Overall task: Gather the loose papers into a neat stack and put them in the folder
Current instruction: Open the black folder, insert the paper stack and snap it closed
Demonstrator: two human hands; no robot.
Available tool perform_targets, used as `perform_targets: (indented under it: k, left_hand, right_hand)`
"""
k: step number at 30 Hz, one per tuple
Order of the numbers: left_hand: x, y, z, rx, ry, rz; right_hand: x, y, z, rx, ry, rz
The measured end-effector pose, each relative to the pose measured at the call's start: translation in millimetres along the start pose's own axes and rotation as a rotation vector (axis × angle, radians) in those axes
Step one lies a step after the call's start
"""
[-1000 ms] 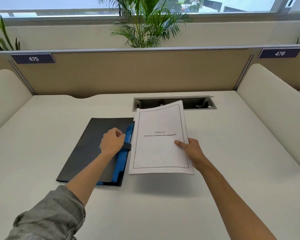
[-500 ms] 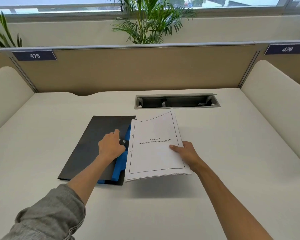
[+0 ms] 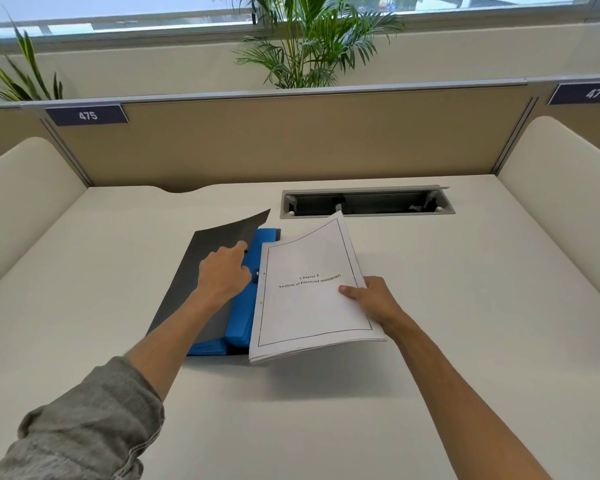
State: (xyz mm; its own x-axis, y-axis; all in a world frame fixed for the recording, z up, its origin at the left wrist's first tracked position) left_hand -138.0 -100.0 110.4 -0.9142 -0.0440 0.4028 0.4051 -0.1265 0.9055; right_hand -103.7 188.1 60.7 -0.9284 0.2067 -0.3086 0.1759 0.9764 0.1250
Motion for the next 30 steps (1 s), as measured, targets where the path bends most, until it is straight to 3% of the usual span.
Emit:
perform_targets:
  k: [10, 21, 30]
  left_hand:
    - [-9, -6, 5, -0.049, -0.029, -0.059]
    - [-17, -7, 19, -0.143, -0.004, -0.076]
    - [-21, -7, 40, -0.176, -0.036, -0.083]
  right_hand:
    - [11, -31, -13, -0.065, 0.006, -0.035]
    - [-1, -84, -8, -0.114, 0.062, 0.108]
    - [-21, -131, 5, -0.162, 0.097, 0.056]
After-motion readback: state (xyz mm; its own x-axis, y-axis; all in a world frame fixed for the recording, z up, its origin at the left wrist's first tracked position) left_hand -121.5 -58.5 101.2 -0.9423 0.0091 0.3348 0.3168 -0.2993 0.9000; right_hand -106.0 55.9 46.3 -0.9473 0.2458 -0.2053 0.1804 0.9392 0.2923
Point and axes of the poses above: each hand's wrist, its own x-axis towards the middle knuckle, its own y-axis out of the back of the hand, z = x × y, the point moved 2 cm from there along x, towards the middle knuckle, and after that the axes turned 15 degrees about z, right-handed, at the moved point
